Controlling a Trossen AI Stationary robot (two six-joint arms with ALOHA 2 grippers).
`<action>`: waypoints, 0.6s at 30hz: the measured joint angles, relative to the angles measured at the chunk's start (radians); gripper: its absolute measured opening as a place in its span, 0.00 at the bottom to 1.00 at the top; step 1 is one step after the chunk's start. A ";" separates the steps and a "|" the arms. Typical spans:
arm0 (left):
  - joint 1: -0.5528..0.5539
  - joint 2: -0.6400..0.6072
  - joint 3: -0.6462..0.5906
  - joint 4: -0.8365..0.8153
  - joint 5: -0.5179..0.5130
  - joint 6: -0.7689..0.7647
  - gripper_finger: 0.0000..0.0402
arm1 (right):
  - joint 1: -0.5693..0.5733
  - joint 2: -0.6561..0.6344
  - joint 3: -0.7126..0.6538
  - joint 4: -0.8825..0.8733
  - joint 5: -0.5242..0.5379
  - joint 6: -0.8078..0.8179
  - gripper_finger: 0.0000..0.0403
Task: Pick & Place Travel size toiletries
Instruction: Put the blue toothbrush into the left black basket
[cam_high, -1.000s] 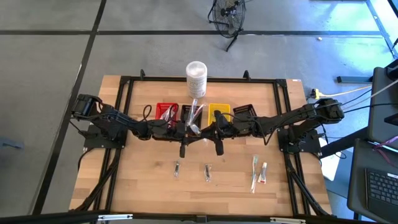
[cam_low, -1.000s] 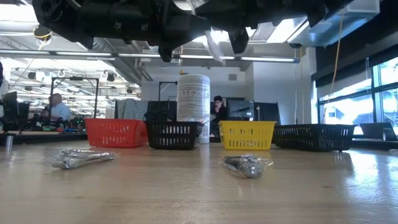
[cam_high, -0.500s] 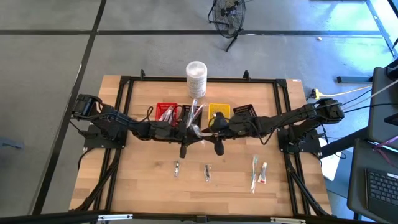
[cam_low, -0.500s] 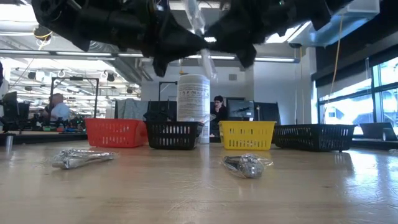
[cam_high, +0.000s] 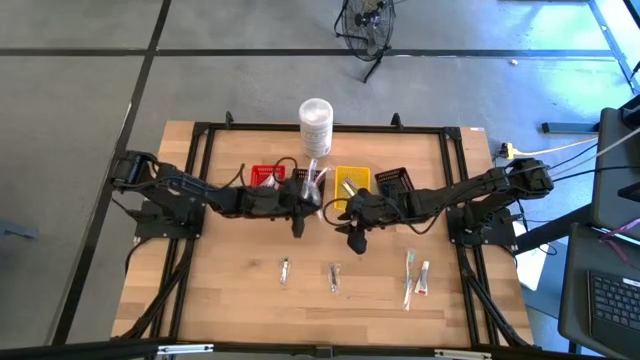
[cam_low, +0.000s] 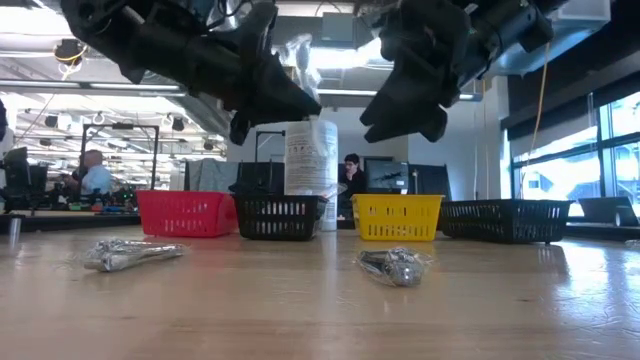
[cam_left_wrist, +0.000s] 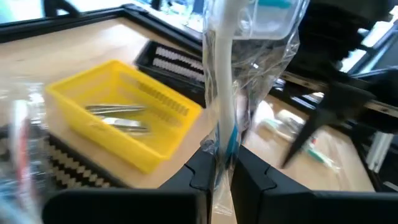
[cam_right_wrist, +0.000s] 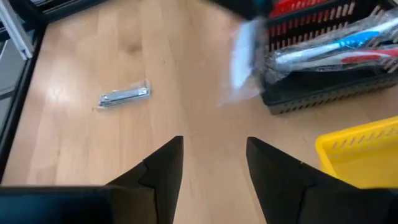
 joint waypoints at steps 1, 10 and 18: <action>0.015 -0.014 0.000 -0.023 0.007 -0.005 0.06 | 0.003 0.000 0.000 0.000 0.002 -0.002 0.44; 0.172 -0.075 0.159 -0.571 0.054 -0.069 0.07 | 0.012 0.000 0.000 0.000 0.003 -0.007 0.40; 0.276 -0.056 0.327 -0.927 0.124 -0.094 0.07 | 0.012 0.000 0.000 0.000 0.006 -0.007 0.37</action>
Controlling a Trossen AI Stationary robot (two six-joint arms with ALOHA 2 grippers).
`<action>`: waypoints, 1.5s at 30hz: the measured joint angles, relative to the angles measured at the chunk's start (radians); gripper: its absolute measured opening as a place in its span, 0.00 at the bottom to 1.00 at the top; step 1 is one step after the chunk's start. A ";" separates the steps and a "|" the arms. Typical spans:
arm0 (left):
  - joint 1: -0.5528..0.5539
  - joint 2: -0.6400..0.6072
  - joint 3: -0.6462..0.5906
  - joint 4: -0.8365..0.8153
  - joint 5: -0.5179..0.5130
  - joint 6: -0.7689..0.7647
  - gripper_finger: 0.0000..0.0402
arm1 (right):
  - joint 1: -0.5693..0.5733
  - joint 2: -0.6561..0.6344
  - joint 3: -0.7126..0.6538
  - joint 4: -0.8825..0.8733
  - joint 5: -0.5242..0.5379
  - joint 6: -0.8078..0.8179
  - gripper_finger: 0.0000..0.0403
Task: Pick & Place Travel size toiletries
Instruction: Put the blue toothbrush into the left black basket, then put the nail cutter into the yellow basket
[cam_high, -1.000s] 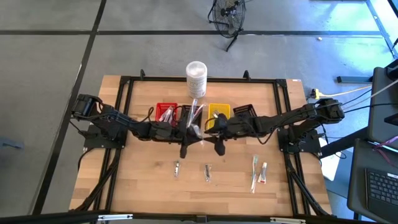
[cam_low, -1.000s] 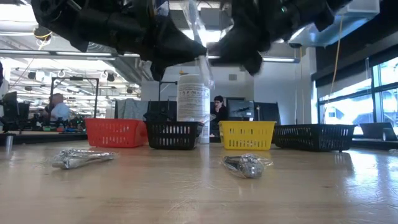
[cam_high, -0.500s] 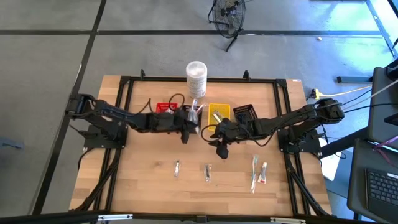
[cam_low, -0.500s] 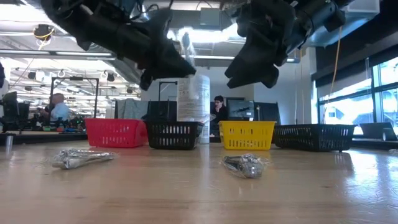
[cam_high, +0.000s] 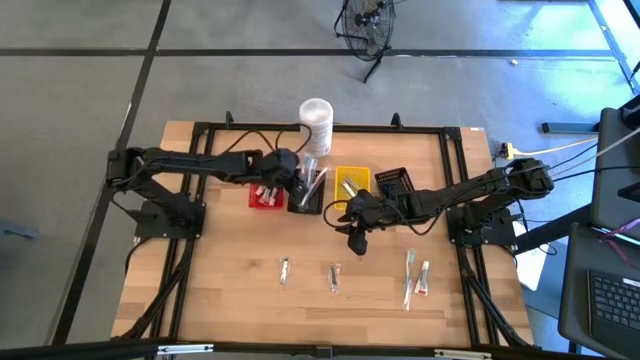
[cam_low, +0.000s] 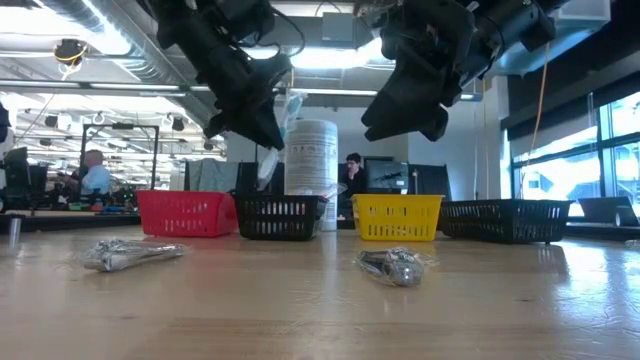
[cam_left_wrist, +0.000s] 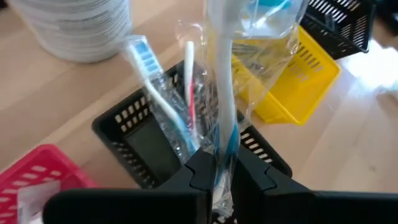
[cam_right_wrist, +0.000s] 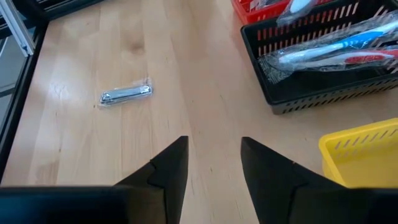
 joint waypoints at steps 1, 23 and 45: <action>0.010 0.000 0.005 -0.015 0.012 0.000 0.07 | 0.000 0.000 0.000 0.000 0.000 0.000 0.37; 0.074 0.187 -0.006 0.040 0.100 -0.088 0.17 | 0.000 0.000 0.000 0.001 0.000 0.001 0.37; -0.043 0.053 -0.006 -0.071 -0.017 -0.021 0.27 | 0.000 0.000 0.000 0.000 0.000 0.000 0.32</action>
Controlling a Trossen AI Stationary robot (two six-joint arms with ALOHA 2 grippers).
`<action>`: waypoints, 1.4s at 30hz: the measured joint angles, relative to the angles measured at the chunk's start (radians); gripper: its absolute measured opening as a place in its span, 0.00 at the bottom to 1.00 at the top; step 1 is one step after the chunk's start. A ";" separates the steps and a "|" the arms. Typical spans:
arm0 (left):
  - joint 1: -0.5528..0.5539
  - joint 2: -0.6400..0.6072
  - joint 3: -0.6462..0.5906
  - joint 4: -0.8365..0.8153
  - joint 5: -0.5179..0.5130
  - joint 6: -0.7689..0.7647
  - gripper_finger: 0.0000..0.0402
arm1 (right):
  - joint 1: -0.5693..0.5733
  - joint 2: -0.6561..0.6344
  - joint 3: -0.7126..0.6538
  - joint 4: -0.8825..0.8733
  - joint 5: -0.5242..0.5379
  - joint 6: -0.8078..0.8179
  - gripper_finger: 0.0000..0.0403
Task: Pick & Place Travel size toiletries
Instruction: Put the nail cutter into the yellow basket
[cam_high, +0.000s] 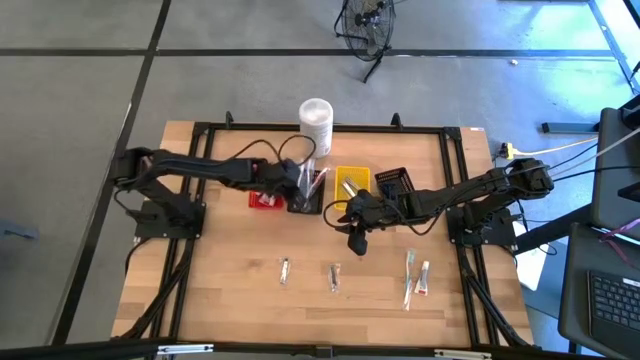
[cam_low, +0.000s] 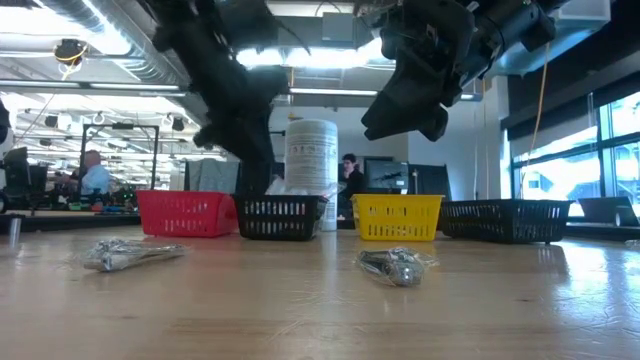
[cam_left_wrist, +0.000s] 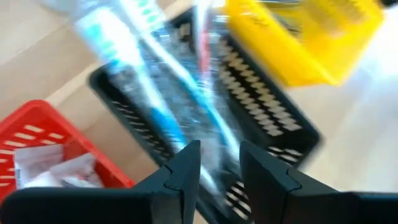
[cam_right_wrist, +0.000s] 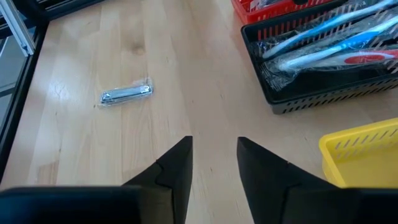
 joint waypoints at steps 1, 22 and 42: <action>-0.021 -0.014 0.000 -0.001 -0.008 0.008 0.27 | 0.000 0.000 0.000 0.000 0.000 0.000 0.32; -0.544 -0.049 0.000 -0.021 -0.151 -0.402 0.27 | 0.062 0.000 0.000 0.000 0.000 -0.010 0.32; -0.614 0.159 0.000 -0.055 -0.031 -0.672 0.41 | 0.062 0.000 0.000 0.008 0.019 -0.027 0.33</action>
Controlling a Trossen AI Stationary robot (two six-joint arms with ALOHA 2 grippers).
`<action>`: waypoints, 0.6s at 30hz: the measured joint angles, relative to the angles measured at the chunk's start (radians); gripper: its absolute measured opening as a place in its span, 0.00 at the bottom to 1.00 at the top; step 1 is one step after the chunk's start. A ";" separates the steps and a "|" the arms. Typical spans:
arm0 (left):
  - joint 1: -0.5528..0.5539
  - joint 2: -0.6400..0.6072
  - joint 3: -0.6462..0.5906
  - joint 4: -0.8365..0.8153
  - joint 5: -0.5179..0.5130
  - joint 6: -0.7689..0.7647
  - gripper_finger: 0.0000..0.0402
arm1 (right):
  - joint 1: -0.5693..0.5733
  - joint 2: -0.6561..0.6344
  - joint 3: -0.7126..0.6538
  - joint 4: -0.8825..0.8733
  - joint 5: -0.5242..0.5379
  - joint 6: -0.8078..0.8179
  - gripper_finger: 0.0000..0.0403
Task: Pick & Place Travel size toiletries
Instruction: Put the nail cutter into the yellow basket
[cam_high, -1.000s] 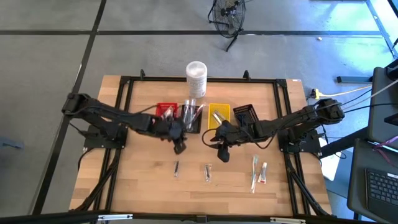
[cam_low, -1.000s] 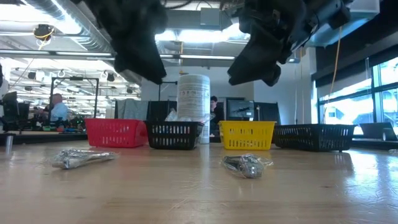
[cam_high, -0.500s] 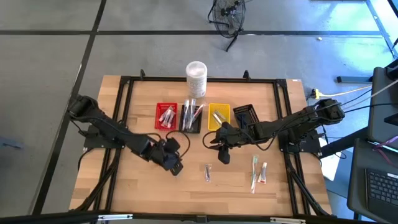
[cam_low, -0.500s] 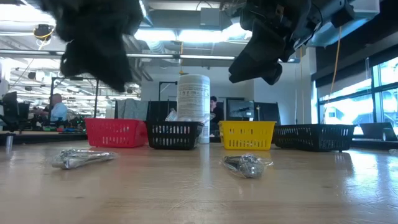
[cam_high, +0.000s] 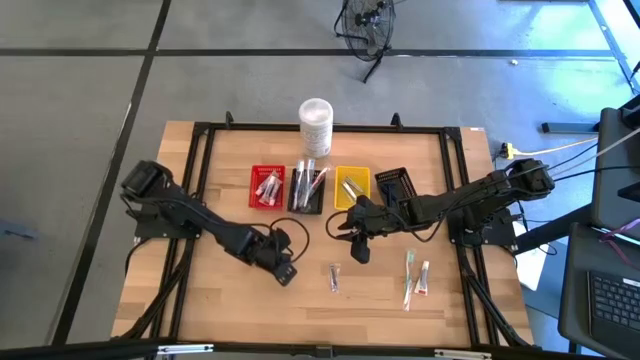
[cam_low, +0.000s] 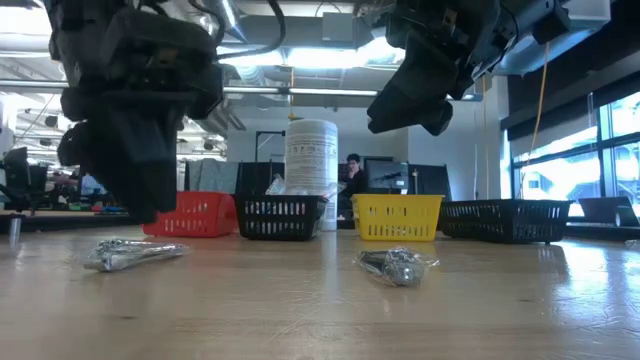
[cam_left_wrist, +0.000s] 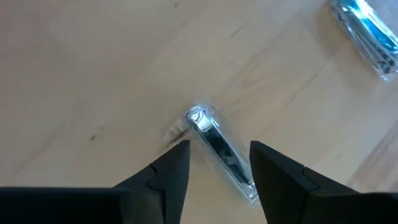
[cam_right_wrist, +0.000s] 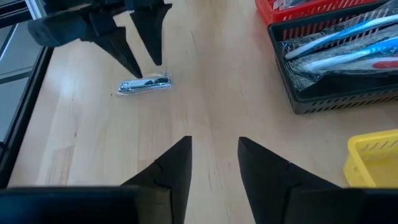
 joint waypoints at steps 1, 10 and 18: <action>-0.003 0.006 0.000 0.004 0.001 -0.013 0.41 | 0.000 0.000 0.000 0.000 0.000 -0.005 0.33; -0.031 0.081 0.000 0.050 0.047 -0.118 0.44 | 0.000 0.000 0.000 0.000 0.001 -0.029 0.31; -0.027 0.101 0.004 0.041 0.045 -0.034 0.42 | 0.000 0.000 0.000 0.000 0.000 -0.030 0.28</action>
